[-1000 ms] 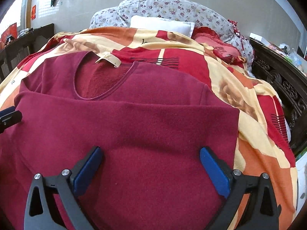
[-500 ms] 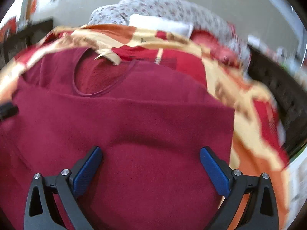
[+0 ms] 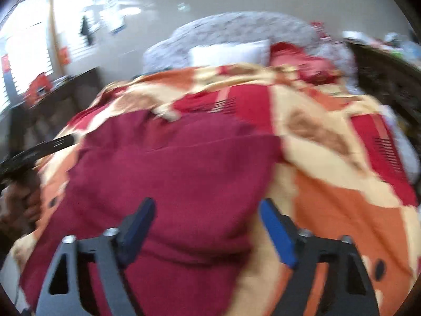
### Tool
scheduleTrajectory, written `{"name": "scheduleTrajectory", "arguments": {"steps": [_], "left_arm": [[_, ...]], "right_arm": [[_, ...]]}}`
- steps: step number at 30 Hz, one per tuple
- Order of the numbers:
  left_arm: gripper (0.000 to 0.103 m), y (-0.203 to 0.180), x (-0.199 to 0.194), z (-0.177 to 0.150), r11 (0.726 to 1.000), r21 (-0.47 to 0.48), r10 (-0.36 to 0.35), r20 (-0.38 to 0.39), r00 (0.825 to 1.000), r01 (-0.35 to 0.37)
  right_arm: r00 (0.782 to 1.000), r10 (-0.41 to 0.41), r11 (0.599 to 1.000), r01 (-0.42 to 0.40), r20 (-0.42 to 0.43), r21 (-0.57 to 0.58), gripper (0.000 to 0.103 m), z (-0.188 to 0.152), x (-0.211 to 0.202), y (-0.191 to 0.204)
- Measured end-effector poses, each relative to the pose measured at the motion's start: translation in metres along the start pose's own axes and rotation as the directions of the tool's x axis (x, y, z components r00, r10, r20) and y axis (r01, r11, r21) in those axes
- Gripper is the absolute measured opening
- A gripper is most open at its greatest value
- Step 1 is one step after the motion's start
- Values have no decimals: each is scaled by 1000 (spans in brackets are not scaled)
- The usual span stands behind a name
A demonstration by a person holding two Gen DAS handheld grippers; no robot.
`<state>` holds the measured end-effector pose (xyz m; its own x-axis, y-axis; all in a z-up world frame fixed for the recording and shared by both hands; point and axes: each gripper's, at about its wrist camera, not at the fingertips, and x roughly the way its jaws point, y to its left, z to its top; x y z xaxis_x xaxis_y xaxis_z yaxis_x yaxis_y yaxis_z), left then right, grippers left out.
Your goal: Fold small clothes
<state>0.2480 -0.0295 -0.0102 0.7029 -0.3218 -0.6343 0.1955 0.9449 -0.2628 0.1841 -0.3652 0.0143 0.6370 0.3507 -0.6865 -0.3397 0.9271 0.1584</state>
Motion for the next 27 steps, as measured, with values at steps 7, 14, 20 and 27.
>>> {"name": "scheduleTrajectory", "arguments": {"steps": [7,14,20,27], "left_arm": [[65,9,39,-14,999,-10,48,-96,994,-49],[74,2,-7,-4,999,-21,37,-90,995,-39],[82,9,-107,-65,997,80,15,-93,996,-8],[82,7,-189,-178,990,122,-53,-119,991,67]], "right_arm": [[997,-40,998,42,-64,42,48,-18,37,-14],[991,-90,994,96,-100,59,54,-11,4,0],[994,-109,994,109,-15,0,90,-68,-109,45],[1000,4,997,-6,31,82,90,-191,-180,72]]}}
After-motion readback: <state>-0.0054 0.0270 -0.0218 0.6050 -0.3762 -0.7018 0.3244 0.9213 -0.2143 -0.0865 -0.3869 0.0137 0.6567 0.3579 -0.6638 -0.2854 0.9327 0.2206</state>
